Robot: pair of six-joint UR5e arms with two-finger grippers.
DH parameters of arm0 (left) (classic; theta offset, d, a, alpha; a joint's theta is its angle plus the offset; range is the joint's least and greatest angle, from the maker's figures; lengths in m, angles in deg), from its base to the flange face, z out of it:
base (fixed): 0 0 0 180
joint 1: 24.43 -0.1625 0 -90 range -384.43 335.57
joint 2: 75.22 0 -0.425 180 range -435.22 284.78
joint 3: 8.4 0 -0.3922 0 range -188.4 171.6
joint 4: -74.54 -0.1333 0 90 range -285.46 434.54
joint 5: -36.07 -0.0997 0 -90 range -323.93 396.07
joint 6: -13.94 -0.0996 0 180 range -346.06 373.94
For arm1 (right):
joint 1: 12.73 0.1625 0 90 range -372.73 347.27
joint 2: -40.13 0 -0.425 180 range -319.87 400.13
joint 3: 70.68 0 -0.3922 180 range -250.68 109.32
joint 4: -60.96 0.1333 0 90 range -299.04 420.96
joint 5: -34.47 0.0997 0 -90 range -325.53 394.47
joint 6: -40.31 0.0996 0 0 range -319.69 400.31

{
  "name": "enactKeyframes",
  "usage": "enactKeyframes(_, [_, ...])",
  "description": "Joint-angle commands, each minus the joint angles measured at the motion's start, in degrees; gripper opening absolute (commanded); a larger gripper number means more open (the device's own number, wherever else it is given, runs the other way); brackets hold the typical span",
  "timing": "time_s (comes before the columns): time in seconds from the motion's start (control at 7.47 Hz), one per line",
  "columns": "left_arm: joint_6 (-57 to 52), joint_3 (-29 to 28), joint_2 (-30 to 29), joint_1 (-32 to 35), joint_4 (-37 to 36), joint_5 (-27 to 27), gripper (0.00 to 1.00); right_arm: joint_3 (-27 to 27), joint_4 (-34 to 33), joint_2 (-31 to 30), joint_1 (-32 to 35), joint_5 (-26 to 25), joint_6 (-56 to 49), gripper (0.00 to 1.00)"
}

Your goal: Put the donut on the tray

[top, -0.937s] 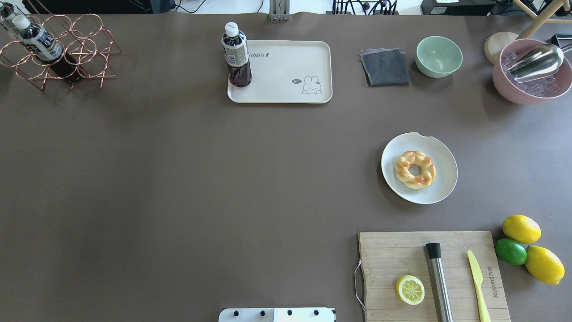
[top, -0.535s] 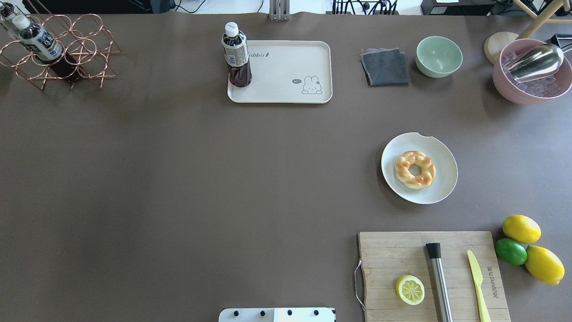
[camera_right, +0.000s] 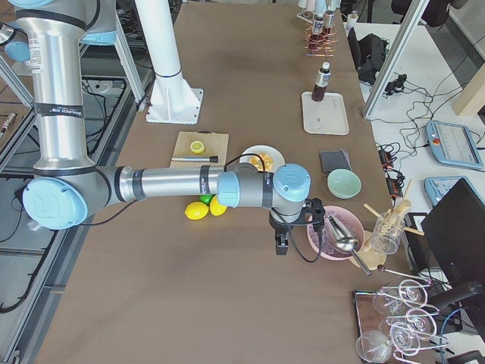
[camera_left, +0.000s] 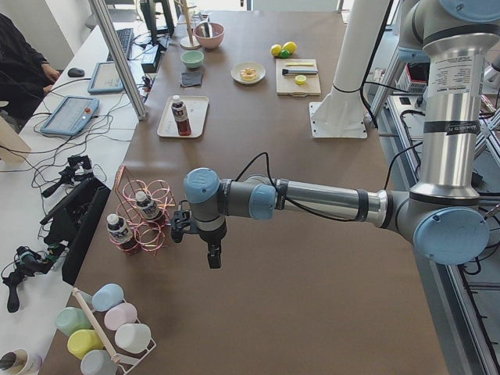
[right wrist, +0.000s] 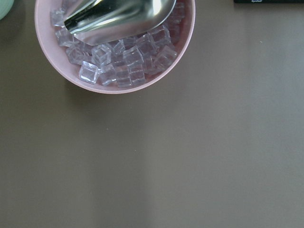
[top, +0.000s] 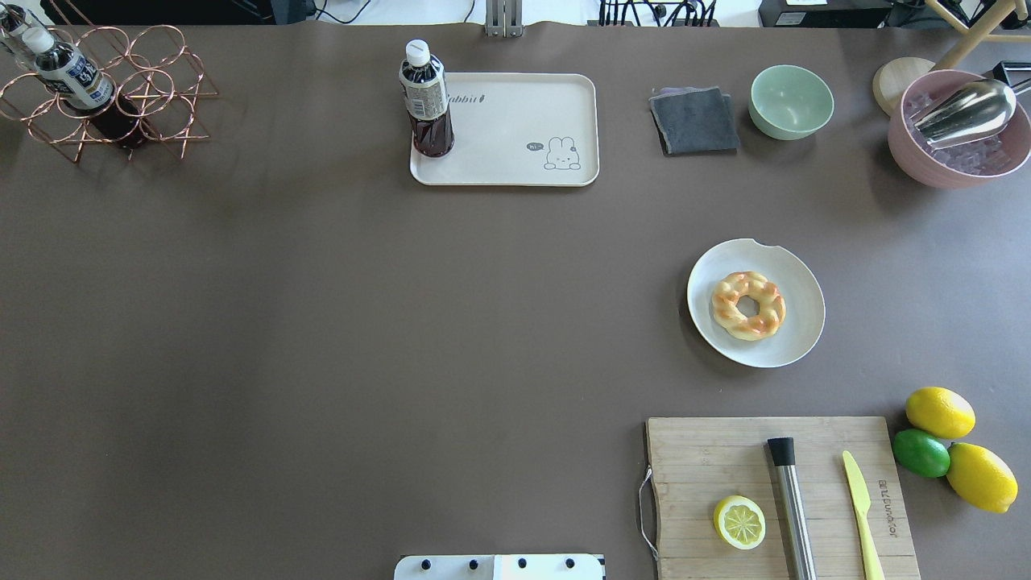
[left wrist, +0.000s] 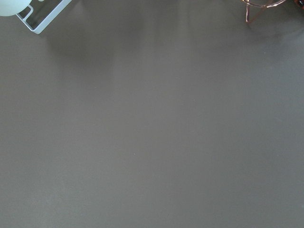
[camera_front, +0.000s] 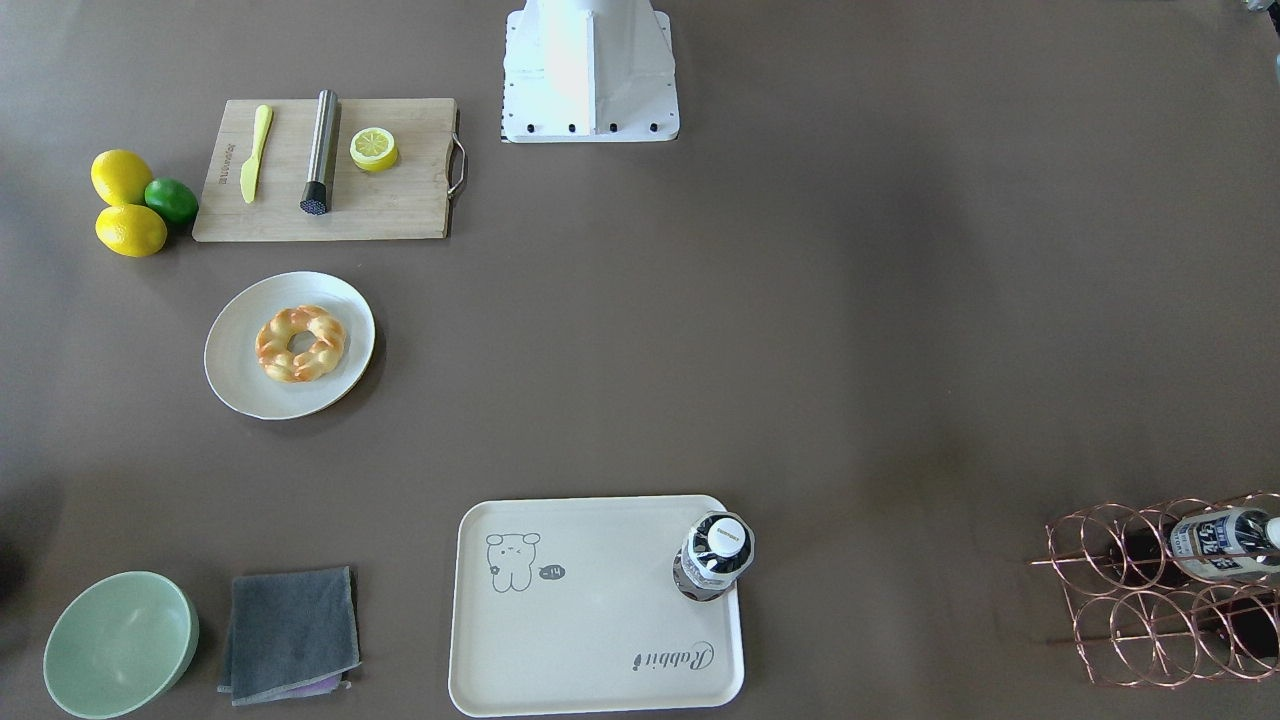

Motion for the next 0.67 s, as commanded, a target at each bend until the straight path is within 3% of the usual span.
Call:
enactKeyframes(0.0, [0.05,-0.02,-0.03,-0.12,0.00,0.00,0.98,-1.17,15.60,-0.44,-7.56,-0.02,20.09,1.00])
enactKeyframes(0.27, [0.05,-0.20,-0.11,-0.73,0.00,0.00,0.98,-1.17,29.59,-0.19,-16.07,-0.45,38.54,1.00])
enactKeyframes(0.54, [0.05,-0.20,-0.11,-0.73,0.00,0.00,0.98,-1.17,37.45,-0.01,-23.72,-4.21,51.49,1.00])
